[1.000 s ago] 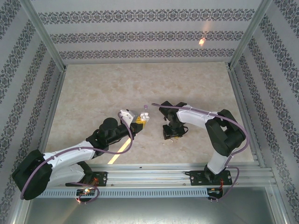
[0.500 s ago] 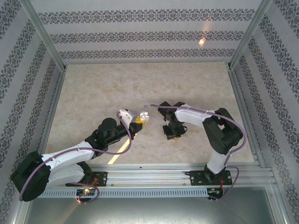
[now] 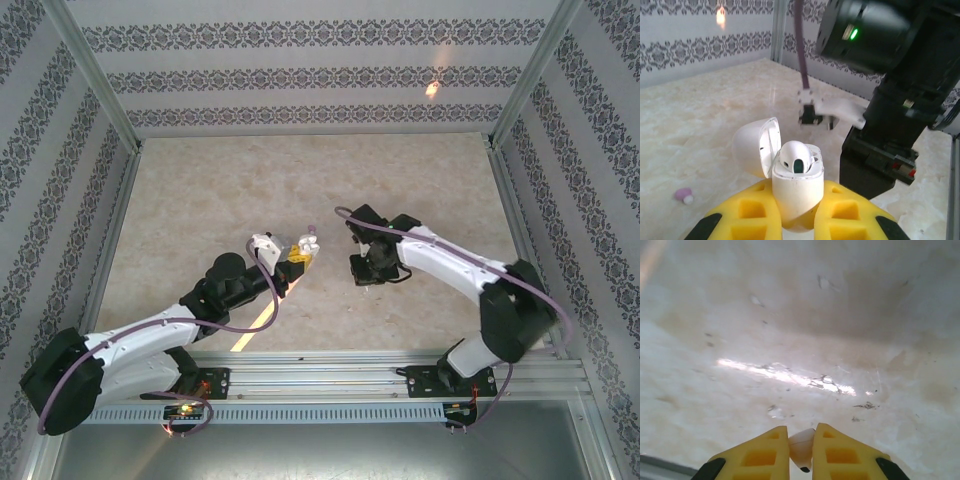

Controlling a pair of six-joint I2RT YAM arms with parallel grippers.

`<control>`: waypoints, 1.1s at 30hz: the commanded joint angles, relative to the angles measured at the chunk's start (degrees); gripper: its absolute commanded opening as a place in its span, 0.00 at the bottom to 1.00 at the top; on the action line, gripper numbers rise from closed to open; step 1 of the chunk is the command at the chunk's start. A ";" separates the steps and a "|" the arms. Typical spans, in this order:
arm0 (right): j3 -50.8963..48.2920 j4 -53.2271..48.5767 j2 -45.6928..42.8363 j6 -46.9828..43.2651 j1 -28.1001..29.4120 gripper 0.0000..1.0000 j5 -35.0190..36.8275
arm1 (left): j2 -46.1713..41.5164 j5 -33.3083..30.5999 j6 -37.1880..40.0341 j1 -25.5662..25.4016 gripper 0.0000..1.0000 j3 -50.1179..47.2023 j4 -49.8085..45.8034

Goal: Insert the wireless bluetooth earbuds into the charging case

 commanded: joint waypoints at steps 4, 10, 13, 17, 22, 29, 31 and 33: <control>5.44 -0.57 -9.97 3.59 1.56 0.12 1.89 | -0.90 2.66 4.44 -0.65 0.00 3.86 4.52; 8.23 1.54 -16.50 5.61 2.90 0.11 2.46 | 0.77 5.36 6.61 -0.65 0.00 5.84 5.90; 8.90 4.82 -19.59 6.47 4.71 0.11 2.84 | 2.01 5.99 6.98 -0.65 0.00 6.53 7.03; 9.18 10.10 -22.99 7.37 7.33 0.11 3.37 | 3.75 6.61 6.99 -0.65 0.00 7.57 8.66; 9.17 15.27 -24.94 6.84 9.53 0.11 4.42 | 5.41 7.03 5.73 -0.65 0.00 8.03 11.55; 8.68 19.80 -23.45 7.67 9.70 0.12 4.11 | 6.10 7.69 4.88 -0.84 0.00 8.71 11.77; 9.00 20.36 -22.65 7.83 9.71 0.12 3.61 | 6.08 7.56 4.79 -0.92 0.00 8.59 11.82; 9.01 21.26 -22.27 7.76 9.70 0.12 3.34 | 6.00 7.60 4.70 -0.97 0.00 8.61 11.70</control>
